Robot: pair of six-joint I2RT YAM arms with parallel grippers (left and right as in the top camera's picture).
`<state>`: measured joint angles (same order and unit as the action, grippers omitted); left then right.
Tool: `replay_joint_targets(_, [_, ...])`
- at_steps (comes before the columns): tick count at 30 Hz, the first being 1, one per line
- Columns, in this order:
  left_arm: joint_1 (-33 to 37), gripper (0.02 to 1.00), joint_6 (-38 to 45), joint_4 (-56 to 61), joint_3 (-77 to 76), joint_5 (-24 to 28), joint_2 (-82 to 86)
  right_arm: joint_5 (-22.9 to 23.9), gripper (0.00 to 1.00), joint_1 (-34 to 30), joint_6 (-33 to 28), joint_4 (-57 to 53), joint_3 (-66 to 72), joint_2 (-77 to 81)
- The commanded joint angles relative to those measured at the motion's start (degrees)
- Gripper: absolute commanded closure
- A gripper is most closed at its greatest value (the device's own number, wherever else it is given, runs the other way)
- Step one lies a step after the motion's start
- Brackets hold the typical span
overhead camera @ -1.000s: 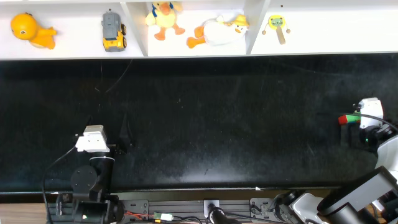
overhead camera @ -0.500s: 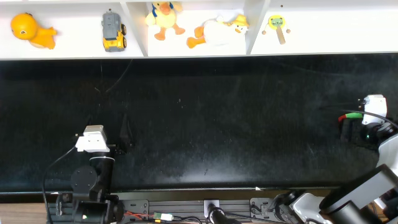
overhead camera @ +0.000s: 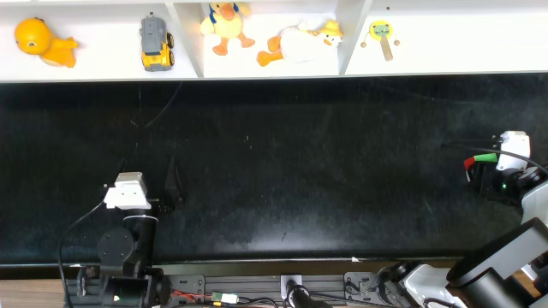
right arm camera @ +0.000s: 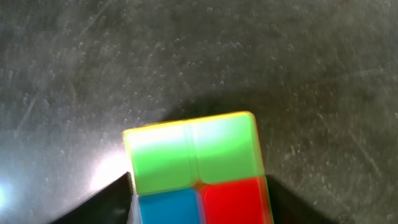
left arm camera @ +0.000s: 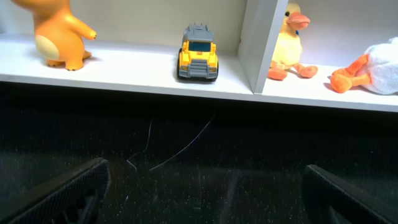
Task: Store Toys
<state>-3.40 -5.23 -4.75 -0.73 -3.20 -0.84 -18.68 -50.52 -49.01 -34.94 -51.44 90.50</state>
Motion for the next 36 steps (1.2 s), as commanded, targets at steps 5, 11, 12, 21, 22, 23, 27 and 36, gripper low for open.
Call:
replay_joint_targets(5, [-0.2, 0.02, -0.4, 0.0, 0.2, 0.3, 0.7, -1.2, 0.485, 0.3, 1.5, 0.3, -1.4, 0.1])
replay_joint_targets(11, [-0.2, 0.02, -0.4, 0.0, 0.2, 0.3, 0.7, -1.3, 0.5, 2.3, 3.5, 0.4, -1.7, -2.1])
replay_joint_targets(12, [-0.2, 0.02, -0.4, 0.0, 0.2, 0.3, 0.7, -1.3, 0.505, 3.0, 4.3, 0.5, -2.0, -2.9])
replay_joint_targets(21, [-0.2, 0.02, -0.4, 0.0, 0.2, 0.3, 0.7, -1.2, 0.518, 10.9, 9.3, 2.0, -10.1, -4.8])
replay_joint_targets(22, [-0.2, 0.02, -0.4, 0.0, 0.2, 0.3, 0.7, -1.2, 0.514, 11.6, 10.0, 3.0, -11.1, -4.5])
replay_joint_targets(23, [-0.2, 0.02, -0.4, 0.0, 0.2, 0.3, 0.7, -1.2, 0.509, 12.2, 10.6, 3.9, -11.9, -4.2])
replay_joint_targets(27, [-0.2, 0.02, -0.4, 0.0, 0.2, 0.3, 0.7, -1.2, 0.496, 14.4, 13.3, 7.9, -15.4, -1.8])
replay_joint_targets(36, [-0.2, 0.02, -0.4, 0.0, 0.2, 0.3, 0.7, -1.2, 0.511, 19.3, 20.1, 8.2, -27.9, 9.7])
